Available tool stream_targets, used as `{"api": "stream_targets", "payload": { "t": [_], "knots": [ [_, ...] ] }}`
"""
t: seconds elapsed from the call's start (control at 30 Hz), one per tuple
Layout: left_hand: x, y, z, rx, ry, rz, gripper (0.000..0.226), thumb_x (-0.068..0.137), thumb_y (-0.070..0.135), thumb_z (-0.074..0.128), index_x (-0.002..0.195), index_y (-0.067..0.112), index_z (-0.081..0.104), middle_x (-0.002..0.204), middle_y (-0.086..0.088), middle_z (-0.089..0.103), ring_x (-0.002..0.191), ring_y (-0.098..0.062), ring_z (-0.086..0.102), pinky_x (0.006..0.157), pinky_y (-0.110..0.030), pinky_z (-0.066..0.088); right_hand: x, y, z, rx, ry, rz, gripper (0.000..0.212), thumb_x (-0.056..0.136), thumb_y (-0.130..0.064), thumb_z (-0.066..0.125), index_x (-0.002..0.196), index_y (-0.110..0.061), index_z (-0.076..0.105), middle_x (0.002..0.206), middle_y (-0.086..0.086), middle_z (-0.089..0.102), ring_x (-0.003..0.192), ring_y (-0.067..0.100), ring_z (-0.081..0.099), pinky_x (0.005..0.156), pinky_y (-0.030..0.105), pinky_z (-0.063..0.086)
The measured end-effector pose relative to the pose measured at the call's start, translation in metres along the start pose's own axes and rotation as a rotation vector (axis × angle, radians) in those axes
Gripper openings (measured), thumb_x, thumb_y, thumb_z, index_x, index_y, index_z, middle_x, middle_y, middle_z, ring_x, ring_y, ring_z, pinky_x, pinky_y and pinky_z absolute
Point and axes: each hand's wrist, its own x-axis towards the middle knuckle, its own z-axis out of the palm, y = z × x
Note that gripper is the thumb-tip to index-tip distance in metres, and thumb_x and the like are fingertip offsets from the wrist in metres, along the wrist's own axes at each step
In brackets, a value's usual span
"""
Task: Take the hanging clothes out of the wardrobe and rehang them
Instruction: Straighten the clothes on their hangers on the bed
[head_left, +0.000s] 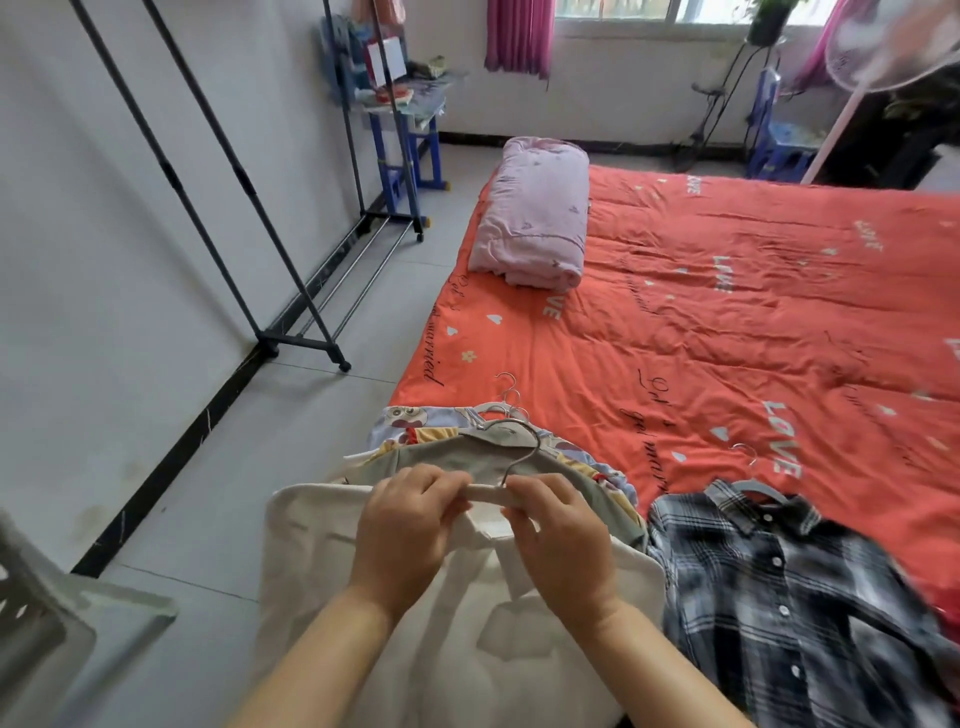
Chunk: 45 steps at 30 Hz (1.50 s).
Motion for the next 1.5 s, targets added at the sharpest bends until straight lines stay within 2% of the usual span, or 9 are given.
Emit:
{"api": "stream_targets", "payload": {
  "t": [0.2,0.33,0.43,0.63,0.77,0.93,1.2,1.33,1.5],
  "knots": [
    [-0.038,0.061,-0.051,-0.073,0.076,0.124,0.017,0.080,0.030,0.052,0.097,0.030,0.055,0.080,0.004,0.065,0.067,-0.022,0.063,0.062,-0.034,0.051,-0.042,-0.040,-0.069,-0.046,0.058,0.052,0.022,0.076,-0.030,0.055,0.097,-0.032,0.055,0.085,-0.009,0.062,0.078,0.007,0.055,0.067,0.017,0.045],
    [-0.078,0.095,-0.089,-0.145,0.144,0.170,0.024,0.078,0.030,0.052,0.093,0.022,0.069,0.081,0.001,0.068,0.065,-0.025,0.064,0.058,-0.039,0.053,-0.093,-0.071,-0.118,-0.130,0.170,0.065,0.020,0.079,-0.031,0.058,0.097,-0.024,0.062,0.089,-0.002,0.064,0.087,0.013,0.054,0.080,0.027,0.045],
    [-0.107,0.124,-0.112,-0.194,0.155,0.221,0.028,0.077,0.029,0.052,0.090,0.017,0.074,0.081,0.000,0.069,0.065,-0.026,0.065,0.059,-0.037,0.054,-0.131,-0.101,-0.156,-0.189,0.227,0.067,0.016,0.080,-0.030,0.059,0.094,-0.022,0.059,0.091,0.002,0.063,0.090,0.015,0.052,0.084,0.027,0.043],
    [-0.140,0.190,-0.133,-0.280,0.110,0.285,0.029,0.074,0.032,0.050,0.089,0.022,0.074,0.079,0.003,0.068,0.063,-0.023,0.065,0.054,-0.033,0.053,-0.177,-0.132,-0.237,-0.234,0.210,0.195,0.026,0.082,-0.038,0.054,0.089,-0.015,0.064,0.088,0.001,0.062,0.085,0.013,0.052,0.079,0.018,0.039],
    [-0.149,0.238,-0.136,-0.346,0.095,0.287,0.029,0.072,0.034,0.049,0.098,0.030,0.061,0.079,0.006,0.067,0.066,-0.020,0.064,0.054,-0.027,0.052,-0.194,-0.135,-0.290,-0.288,0.219,0.243,0.039,0.081,-0.048,0.049,0.090,-0.015,0.068,0.081,-0.001,0.065,0.076,0.020,0.062,0.068,0.024,0.045],
    [-0.154,0.305,-0.117,-0.396,0.061,0.216,0.025,0.068,0.023,0.063,0.091,0.027,0.073,0.080,0.003,0.066,0.067,-0.023,0.065,0.059,-0.026,0.049,-0.208,-0.113,-0.357,-0.309,0.270,0.237,0.039,0.082,-0.048,0.049,0.090,-0.016,0.069,0.078,-0.003,0.066,0.075,0.020,0.060,0.066,0.018,0.035],
    [-0.158,0.413,-0.054,-0.470,0.026,0.137,0.028,0.070,0.022,0.063,0.095,0.021,0.074,0.087,-0.002,0.068,0.074,-0.026,0.066,0.067,-0.032,0.052,-0.224,-0.035,-0.453,-0.357,0.224,0.246,0.025,0.079,-0.037,0.062,0.088,-0.014,0.070,0.077,-0.001,0.066,0.074,0.021,0.060,0.068,0.020,0.037],
    [-0.153,0.441,-0.024,-0.481,0.016,0.089,0.027,0.070,0.021,0.061,0.094,0.023,0.074,0.089,-0.001,0.069,0.076,-0.025,0.065,0.069,-0.030,0.049,-0.224,0.002,-0.474,-0.363,0.198,0.248,0.017,0.079,-0.028,0.072,0.088,-0.014,0.070,0.079,0.000,0.067,0.075,0.022,0.062,0.067,0.030,0.046],
    [-0.133,0.449,0.018,-0.484,-0.001,0.039,0.030,0.072,0.020,0.059,0.098,0.022,0.074,0.089,0.000,0.068,0.078,-0.019,0.063,0.069,-0.027,0.048,-0.210,0.046,-0.475,-0.356,0.173,0.261,0.018,0.077,-0.028,0.072,0.089,-0.015,0.070,0.080,0.000,0.068,0.077,0.022,0.062,0.068,0.027,0.045]
  ]
}}
